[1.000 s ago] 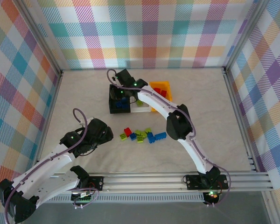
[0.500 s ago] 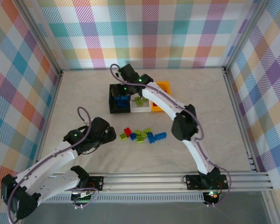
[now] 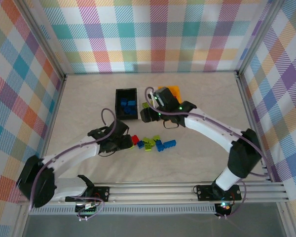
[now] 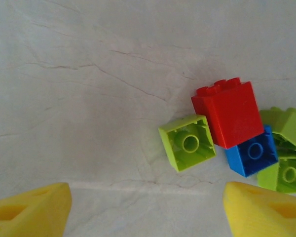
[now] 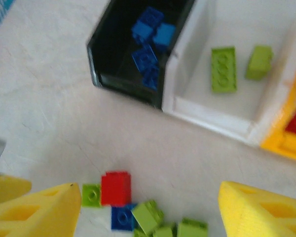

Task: Sort the legos into containers by color

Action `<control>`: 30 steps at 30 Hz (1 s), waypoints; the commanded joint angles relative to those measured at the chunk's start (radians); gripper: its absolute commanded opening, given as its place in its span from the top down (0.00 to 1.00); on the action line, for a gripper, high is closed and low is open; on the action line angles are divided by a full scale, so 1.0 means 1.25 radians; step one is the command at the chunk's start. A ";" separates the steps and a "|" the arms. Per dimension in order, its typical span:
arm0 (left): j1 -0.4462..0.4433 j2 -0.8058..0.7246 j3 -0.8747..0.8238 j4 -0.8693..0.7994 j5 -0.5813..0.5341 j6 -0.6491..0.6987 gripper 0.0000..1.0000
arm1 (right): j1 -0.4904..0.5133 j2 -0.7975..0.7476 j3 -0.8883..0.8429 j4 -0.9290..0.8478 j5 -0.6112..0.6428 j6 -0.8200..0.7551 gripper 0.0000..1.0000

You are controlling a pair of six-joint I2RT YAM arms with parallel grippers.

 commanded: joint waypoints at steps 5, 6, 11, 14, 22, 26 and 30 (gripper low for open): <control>-0.046 0.191 0.089 -0.003 0.043 0.068 0.26 | -0.037 -0.118 -0.129 0.039 0.031 0.036 0.23; -0.051 0.207 0.095 -0.009 0.039 0.070 0.26 | -0.040 -0.125 -0.135 0.040 0.033 0.039 0.23; -0.056 0.279 0.124 -0.035 -0.005 0.075 0.30 | -0.054 -0.149 -0.158 0.055 0.034 0.045 0.23; -0.054 0.307 0.138 -0.045 -0.043 0.079 0.32 | -0.058 -0.155 -0.162 0.059 0.031 0.046 0.23; -0.046 0.330 0.149 -0.011 -0.099 0.099 0.47 | -0.061 -0.161 -0.165 0.060 0.026 0.044 0.23; -0.046 0.318 0.149 -0.018 -0.102 0.102 0.56 | -0.062 -0.161 -0.166 0.061 0.025 0.045 0.23; -0.046 0.284 0.140 -0.041 -0.107 0.097 0.60 | -0.061 -0.163 -0.167 0.064 0.025 0.048 0.23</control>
